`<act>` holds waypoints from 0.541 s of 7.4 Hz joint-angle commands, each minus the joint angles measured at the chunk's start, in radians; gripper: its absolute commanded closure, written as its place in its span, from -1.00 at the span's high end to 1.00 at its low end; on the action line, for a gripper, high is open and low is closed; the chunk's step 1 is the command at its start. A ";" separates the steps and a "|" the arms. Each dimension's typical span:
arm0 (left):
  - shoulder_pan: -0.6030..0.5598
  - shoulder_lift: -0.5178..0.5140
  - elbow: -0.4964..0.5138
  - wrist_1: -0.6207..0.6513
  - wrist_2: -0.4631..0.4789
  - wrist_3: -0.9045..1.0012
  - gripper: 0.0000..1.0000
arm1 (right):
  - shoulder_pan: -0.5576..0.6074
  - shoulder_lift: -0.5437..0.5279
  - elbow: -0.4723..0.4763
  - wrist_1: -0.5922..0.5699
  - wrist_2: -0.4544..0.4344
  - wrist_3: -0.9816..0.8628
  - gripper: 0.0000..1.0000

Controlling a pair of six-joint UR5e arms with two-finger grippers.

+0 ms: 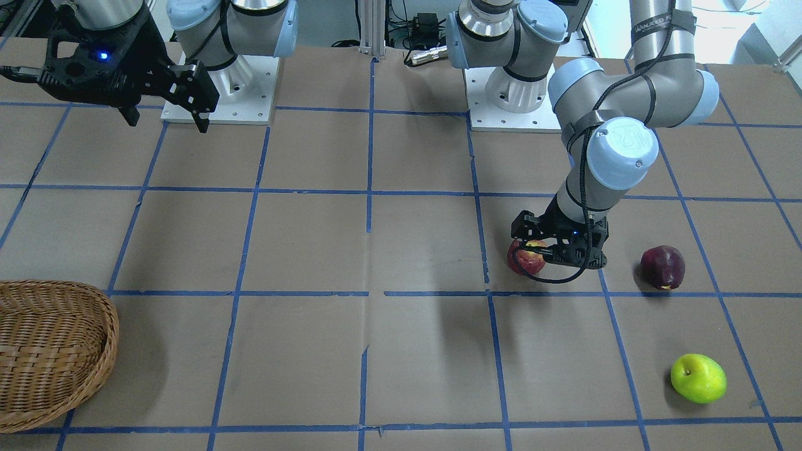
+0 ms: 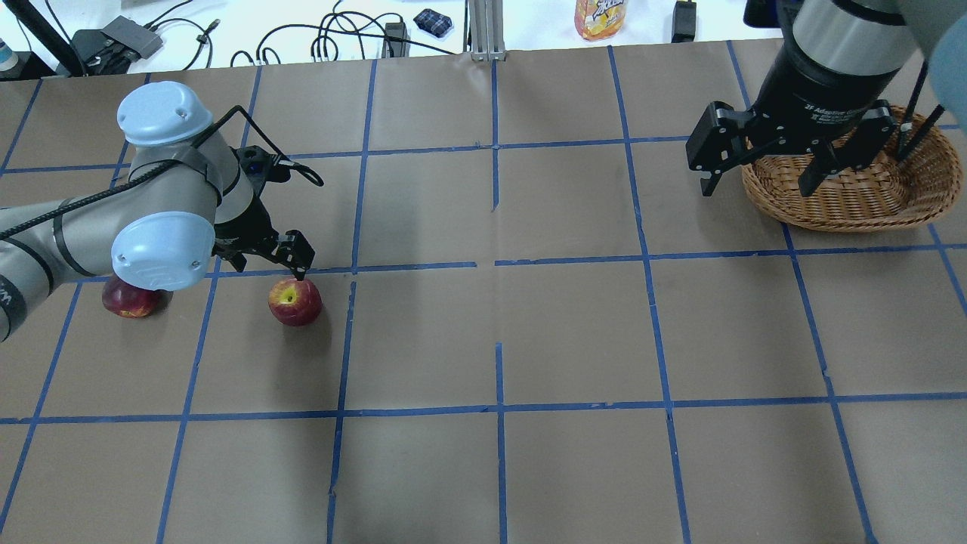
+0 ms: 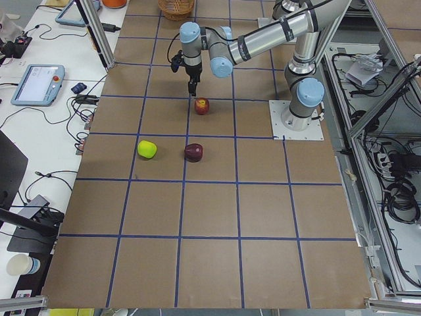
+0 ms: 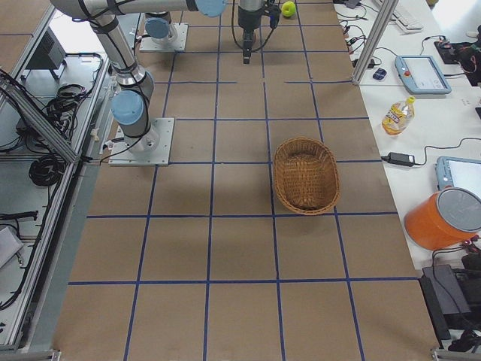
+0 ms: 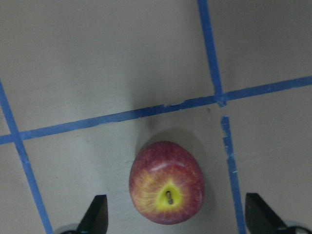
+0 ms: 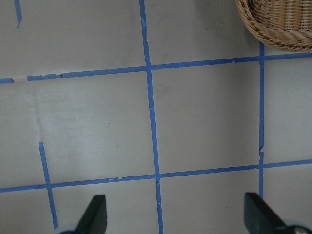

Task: Put all apples into basket
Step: 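Grasp the red-and-yellow apple with the left gripper and carry it toward the table center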

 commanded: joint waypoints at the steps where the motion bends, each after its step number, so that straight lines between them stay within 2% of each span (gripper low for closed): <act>1: 0.003 -0.030 -0.010 0.018 -0.014 -0.031 1.00 | 0.000 0.000 -0.001 -0.024 0.000 -0.001 1.00; 2: 0.003 -0.041 -0.011 0.020 -0.049 -0.034 1.00 | 0.005 0.000 -0.001 -0.025 0.004 0.002 1.00; 4: 0.003 -0.073 -0.014 0.021 -0.052 -0.035 1.00 | 0.002 0.000 -0.001 -0.028 0.001 -0.001 1.00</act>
